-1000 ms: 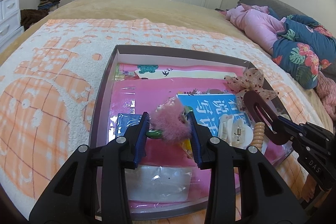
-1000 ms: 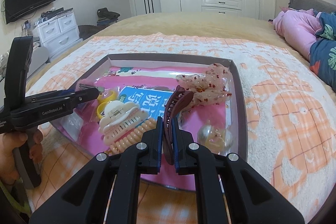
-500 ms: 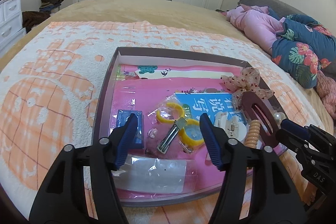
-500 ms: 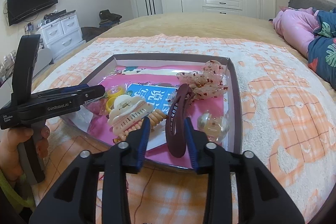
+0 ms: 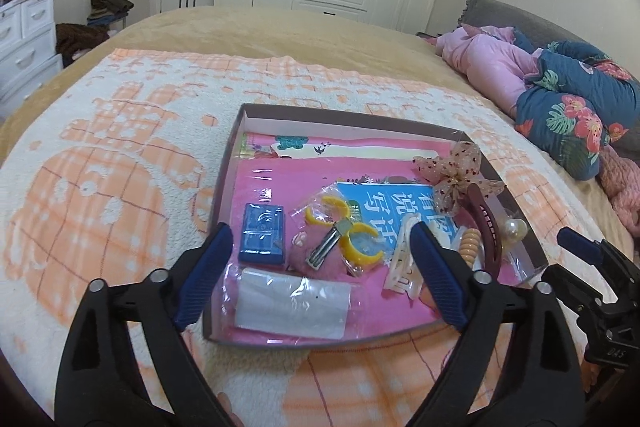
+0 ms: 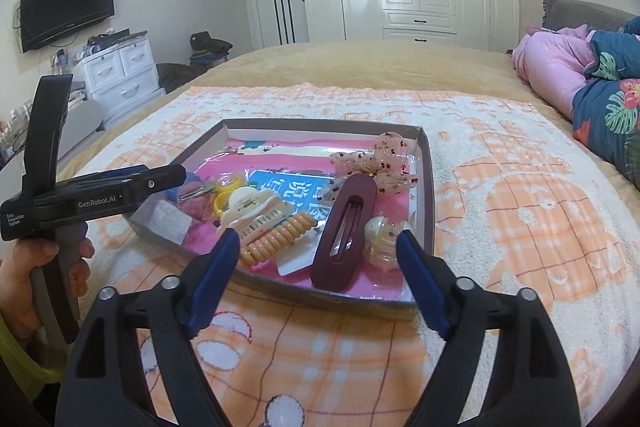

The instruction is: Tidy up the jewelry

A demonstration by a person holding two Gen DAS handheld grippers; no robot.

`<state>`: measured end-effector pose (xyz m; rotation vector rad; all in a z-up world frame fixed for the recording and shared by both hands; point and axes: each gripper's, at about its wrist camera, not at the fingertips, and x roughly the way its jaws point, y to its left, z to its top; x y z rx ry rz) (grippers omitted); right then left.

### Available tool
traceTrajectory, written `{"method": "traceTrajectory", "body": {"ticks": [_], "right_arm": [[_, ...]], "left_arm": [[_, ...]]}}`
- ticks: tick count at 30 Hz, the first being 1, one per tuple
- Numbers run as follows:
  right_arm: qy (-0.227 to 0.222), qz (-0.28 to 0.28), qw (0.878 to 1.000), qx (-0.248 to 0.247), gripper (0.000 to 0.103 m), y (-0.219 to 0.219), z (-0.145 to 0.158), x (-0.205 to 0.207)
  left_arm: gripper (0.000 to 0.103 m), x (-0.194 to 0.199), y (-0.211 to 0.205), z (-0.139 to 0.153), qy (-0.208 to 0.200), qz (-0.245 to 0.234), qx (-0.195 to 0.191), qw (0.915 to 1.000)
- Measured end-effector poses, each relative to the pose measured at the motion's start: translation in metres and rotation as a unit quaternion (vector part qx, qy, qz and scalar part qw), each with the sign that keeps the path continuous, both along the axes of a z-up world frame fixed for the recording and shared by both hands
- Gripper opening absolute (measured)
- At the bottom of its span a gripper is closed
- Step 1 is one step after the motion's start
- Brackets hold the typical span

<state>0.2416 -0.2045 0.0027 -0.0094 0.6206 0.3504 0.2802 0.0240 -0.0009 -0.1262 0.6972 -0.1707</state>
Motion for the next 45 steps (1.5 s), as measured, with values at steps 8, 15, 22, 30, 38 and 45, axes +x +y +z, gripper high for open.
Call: {"method": "traceTrajectory", "body": {"ticks": [8, 15, 22, 30, 38, 45], "right_arm": [[-0.014, 0.000, 1.000, -0.002, 0.093, -0.003, 0.007, -0.024], [-0.027, -0.006, 1.000, -0.001, 0.095, -0.007, 0.011, -0.039], [-0.034, -0.007, 0.999, 0.003, 0.096, -0.007, 0.017, -0.050], [-0.039, -0.006, 0.999, 0.005, 0.096, -0.006, 0.020, -0.061], [-0.038, -0.010, 0.999, 0.004, 0.096, -0.006, 0.018, -0.073], [-0.039, -0.018, 0.999, 0.007, 0.096, -0.009, 0.014, -0.083]], "left_arm": [[0.091, -0.031, 0.002, 0.010, -0.012, 0.013, 0.007, 0.9998], [0.092, -0.054, 0.002, 0.016, -0.022, 0.018, 0.008, 0.9996], [0.092, -0.073, 0.003, 0.024, -0.034, 0.022, 0.009, 0.9991], [0.092, -0.089, 0.003, 0.027, -0.041, 0.028, 0.017, 0.9986], [0.092, -0.104, 0.001, 0.028, -0.046, 0.032, 0.021, 0.9982], [0.092, -0.117, -0.002, 0.030, -0.059, 0.034, 0.028, 0.9973]]}}
